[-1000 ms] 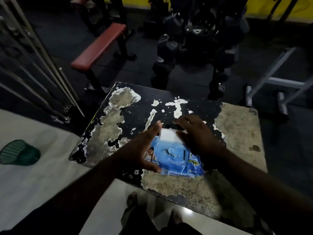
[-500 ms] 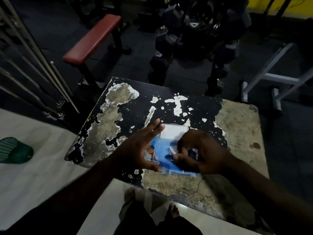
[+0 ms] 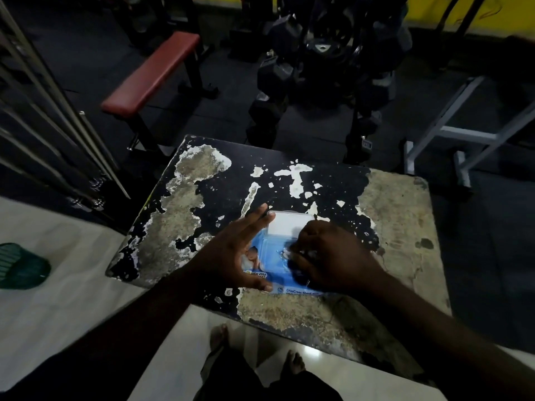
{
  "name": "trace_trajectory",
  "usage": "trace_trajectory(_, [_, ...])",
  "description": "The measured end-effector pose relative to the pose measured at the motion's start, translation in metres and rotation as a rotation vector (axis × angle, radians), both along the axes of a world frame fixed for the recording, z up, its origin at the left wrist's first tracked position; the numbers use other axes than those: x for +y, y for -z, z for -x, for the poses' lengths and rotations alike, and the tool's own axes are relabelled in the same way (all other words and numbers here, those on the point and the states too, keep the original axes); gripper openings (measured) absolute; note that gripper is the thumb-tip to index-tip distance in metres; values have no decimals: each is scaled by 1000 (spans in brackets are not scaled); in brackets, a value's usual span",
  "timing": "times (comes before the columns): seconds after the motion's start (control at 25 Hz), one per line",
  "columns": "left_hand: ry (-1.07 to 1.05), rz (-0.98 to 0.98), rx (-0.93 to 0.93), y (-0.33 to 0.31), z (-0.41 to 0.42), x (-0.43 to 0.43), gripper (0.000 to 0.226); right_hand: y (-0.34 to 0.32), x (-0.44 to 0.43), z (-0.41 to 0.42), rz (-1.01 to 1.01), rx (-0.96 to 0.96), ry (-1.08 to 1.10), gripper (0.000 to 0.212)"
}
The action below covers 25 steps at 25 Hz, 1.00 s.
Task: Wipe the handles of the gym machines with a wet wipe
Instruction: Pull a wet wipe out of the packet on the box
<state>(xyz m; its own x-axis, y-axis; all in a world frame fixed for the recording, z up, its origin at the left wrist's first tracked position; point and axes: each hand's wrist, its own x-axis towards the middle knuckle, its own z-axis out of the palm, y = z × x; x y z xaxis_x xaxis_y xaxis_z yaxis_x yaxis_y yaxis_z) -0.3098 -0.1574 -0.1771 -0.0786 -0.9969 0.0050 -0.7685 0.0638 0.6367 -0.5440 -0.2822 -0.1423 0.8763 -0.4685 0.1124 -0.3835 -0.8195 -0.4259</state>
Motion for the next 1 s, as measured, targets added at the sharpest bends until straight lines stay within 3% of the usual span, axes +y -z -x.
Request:
trace_trajectory(0.08, [-30,-21,94,2,2,-1,130,-4,4,-1,-85,-61,87,11])
trace_trajectory(0.24, [-145,-81,338,-3,11,-6,130,-12,-5,-8,-491,-286,275,11])
trace_trajectory(0.4, [-194,-105,48,-22,23,-12,130,-28,-7,-6,-949,-526,333,14])
trace_trajectory(0.64, [-316,-20,32,-25,44,-15,123,-56,-13,5,-1570,-833,436,19])
trace_trajectory(0.8, [-425,43,97,-24,66,-19,105,-55,-20,12,-1658,-859,460,14])
trace_trajectory(1.0, [-496,19,160,-12,62,-20,94,-44,-12,23,-1554,-643,445,17])
